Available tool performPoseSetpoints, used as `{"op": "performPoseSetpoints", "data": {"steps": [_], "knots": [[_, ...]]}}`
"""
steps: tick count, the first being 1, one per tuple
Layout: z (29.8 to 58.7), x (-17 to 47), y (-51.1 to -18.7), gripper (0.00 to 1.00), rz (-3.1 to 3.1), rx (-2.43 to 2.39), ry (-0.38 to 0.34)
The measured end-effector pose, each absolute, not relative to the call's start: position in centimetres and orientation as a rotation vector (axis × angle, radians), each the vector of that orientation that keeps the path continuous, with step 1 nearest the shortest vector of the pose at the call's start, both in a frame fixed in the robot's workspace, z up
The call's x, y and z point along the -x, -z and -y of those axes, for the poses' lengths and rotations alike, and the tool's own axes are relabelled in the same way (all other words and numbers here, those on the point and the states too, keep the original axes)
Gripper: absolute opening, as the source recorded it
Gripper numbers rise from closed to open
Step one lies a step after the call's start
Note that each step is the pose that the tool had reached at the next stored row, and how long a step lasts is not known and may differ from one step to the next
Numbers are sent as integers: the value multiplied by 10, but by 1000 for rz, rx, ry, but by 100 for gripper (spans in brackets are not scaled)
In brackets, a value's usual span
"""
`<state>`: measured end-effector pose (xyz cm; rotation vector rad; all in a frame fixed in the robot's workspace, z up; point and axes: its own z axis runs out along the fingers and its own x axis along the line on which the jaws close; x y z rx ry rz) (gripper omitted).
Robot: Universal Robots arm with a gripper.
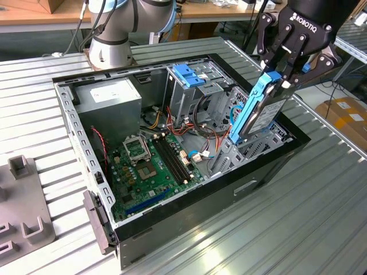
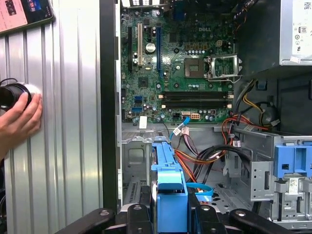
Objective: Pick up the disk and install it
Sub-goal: 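Pick up the disk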
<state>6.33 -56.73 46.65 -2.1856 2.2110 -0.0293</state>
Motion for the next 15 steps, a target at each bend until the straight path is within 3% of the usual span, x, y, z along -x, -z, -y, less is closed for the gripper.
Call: {"op": "performPoseSetpoints", "data": {"steps": [15], "knots": [[567, -63, -462, 37, -2211, 2186, 29]]}}
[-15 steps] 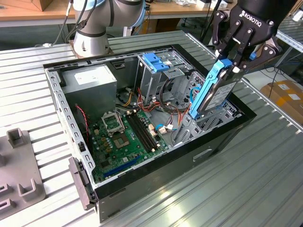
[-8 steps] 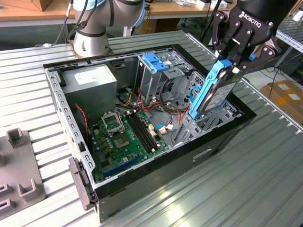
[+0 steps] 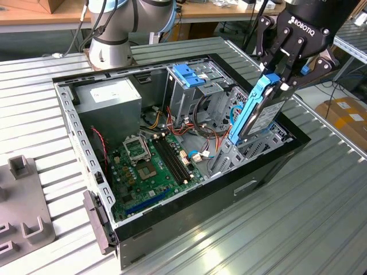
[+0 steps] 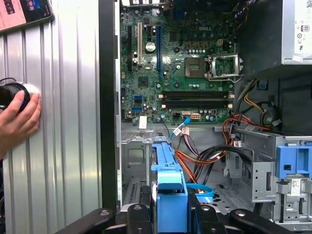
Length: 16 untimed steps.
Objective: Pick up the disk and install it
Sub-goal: 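Pick up the disk, then insert the disk into the insertion slot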
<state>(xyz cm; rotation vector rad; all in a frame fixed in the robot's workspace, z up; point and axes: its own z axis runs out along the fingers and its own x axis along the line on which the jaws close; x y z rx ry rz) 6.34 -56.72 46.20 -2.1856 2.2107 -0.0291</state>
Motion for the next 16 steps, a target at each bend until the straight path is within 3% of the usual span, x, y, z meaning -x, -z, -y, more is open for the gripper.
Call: {"op": "performPoseSetpoints", "data": {"steps": [16], "knots": [[567, -64, -436, 37, -2211, 2185, 29]]}}
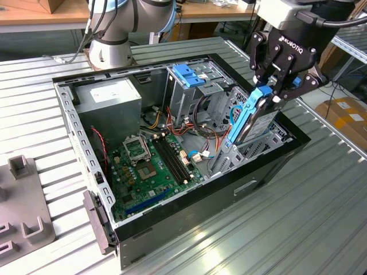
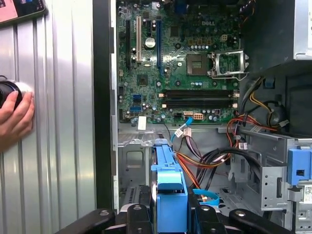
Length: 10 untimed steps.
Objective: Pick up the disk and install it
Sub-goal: 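Insert the disk into the insertion slot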
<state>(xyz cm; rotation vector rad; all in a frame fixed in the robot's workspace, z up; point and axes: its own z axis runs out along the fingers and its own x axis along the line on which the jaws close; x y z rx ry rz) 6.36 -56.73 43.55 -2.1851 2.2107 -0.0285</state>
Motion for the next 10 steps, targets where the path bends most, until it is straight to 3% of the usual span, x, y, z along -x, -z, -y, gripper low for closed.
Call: {"op": "performPoseSetpoints", "data": {"steps": [10], "knots": [[568, -64, -403, 37, -2213, 2183, 29]]}}
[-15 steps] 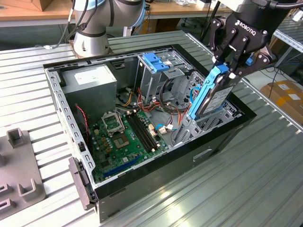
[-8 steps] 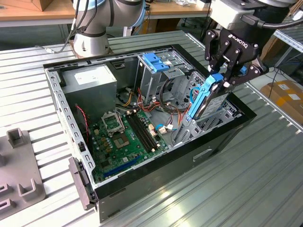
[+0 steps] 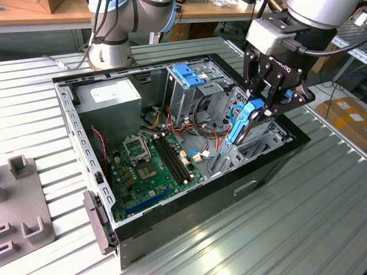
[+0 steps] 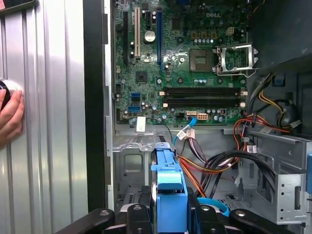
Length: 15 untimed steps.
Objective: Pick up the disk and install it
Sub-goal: 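Insert the disk into the insertion slot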
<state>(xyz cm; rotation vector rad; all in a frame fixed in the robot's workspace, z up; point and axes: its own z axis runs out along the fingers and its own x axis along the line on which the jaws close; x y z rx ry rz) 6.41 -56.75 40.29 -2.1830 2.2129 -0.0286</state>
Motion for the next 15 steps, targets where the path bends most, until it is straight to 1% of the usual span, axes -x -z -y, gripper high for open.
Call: {"op": "performPoseSetpoints", "data": {"steps": [4, 10, 12, 13, 15], "knots": [[568, -64, -394, 37, -2214, 2182, 29], [568, -64, -393, 38, -2214, 2182, 29], [568, -64, -393, 50, -2214, 2182, 29], [568, -64, -393, 50, -2214, 2182, 29], [568, -64, -393, 62, -2214, 2182, 29]]}}
